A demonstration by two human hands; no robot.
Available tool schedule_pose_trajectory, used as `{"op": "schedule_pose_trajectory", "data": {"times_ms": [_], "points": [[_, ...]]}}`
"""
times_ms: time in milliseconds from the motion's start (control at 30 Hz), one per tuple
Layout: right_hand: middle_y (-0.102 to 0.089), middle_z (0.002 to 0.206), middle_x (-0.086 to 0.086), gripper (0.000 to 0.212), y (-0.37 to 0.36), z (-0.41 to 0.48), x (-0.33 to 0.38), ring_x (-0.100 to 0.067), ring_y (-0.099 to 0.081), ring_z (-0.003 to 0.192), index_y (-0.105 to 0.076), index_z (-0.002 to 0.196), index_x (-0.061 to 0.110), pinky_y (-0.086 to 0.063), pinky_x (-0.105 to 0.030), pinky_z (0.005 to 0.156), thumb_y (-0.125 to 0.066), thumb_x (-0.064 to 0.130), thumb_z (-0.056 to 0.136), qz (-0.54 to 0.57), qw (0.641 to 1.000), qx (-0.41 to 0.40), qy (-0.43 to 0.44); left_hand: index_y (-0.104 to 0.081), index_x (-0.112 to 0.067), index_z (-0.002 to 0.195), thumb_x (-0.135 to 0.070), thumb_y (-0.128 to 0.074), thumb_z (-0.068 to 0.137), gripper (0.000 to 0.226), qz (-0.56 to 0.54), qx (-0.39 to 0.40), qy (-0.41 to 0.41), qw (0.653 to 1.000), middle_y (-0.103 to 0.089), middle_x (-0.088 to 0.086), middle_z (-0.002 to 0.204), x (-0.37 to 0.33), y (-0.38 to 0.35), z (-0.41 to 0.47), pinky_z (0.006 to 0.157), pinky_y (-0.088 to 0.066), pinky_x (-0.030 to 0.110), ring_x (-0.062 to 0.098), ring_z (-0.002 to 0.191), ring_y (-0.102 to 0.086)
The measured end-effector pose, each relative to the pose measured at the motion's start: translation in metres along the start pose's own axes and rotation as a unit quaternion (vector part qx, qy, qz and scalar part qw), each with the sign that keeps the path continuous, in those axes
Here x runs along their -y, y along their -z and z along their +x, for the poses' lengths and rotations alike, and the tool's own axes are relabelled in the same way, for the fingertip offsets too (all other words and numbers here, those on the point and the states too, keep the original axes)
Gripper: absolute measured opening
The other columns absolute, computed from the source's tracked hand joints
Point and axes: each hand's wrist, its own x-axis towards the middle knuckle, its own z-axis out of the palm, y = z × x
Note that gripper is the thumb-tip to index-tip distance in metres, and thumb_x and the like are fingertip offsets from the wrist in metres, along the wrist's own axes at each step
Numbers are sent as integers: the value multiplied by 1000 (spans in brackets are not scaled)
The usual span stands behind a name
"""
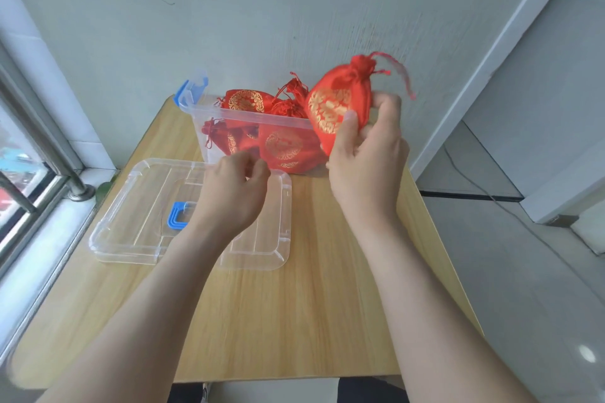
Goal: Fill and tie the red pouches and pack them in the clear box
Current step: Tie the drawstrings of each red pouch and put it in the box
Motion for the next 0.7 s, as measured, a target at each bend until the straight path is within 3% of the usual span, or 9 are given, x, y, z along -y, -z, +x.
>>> {"op": "schedule_pose_trajectory", "data": {"times_ms": [67,133,267,333,400,467,600,700], "points": [[-61,64,1,12,-6,13,12,-26,-49,56,-54,114,11,-29,-37,62,-55,12,102,-28,999,-45,-4,-71,-6,93,-25,-50,104,30,2,15,-3,1000,-72,8,90,1,0,-1,64,-43,28,25,81,-63],[-66,74,-1,15,-15,28,22,-30,-53,64,-55,118,12,-21,-33,60,-53,14,104,-91,994,-51,-27,-71,-8,94,-24,-52,103,26,15,32,-10,999,-72,3,92,4,-2,-2,65,-44,26,23,84,-65],[-74,104,-9,26,-39,48,25,-36,-70,95,-49,133,16,-34,-37,66,-49,18,107,-261,964,34,-28,-72,-14,99,-23,-55,103,20,40,56,-23,997,-72,-6,100,10,-3,-3,67,-39,13,15,91,-66],[-70,119,-12,40,-56,48,20,-37,-64,114,-45,138,13,-45,-45,86,-52,22,100,-319,939,129,27,-73,-16,100,-23,-55,102,20,45,64,-28,997,-73,-8,102,10,-3,-2,68,-41,16,16,94,-67],[-66,123,-16,49,-72,41,17,-39,-58,122,-45,142,11,-42,-49,102,-48,31,97,-323,917,231,51,-73,-16,101,-22,-55,102,19,51,70,-32,996,-73,-8,103,10,-1,-1,72,-44,25,17,95,-67],[-68,121,-20,47,-80,36,15,-41,-61,117,-45,141,11,-44,-48,97,-41,34,101,-312,905,284,55,-73,-16,101,-21,-54,101,20,59,75,-36,995,-73,-7,104,11,0,0,78,-45,30,17,95,-67],[-72,105,-16,43,-84,43,23,-41,-70,102,-35,139,6,-40,-42,73,-34,35,108,-297,910,289,18,-73,-17,101,-20,-54,101,19,65,83,-35,994,-72,-7,105,16,4,3,82,-48,30,16,97,-66],[-70,118,-15,27,-85,59,34,-39,-67,112,-36,134,10,-36,-40,73,-41,17,109,-308,918,245,-41,-74,-18,101,-21,-54,101,20,70,99,-34,992,-72,-9,105,18,6,2,84,-50,30,15,99,-66]]}}
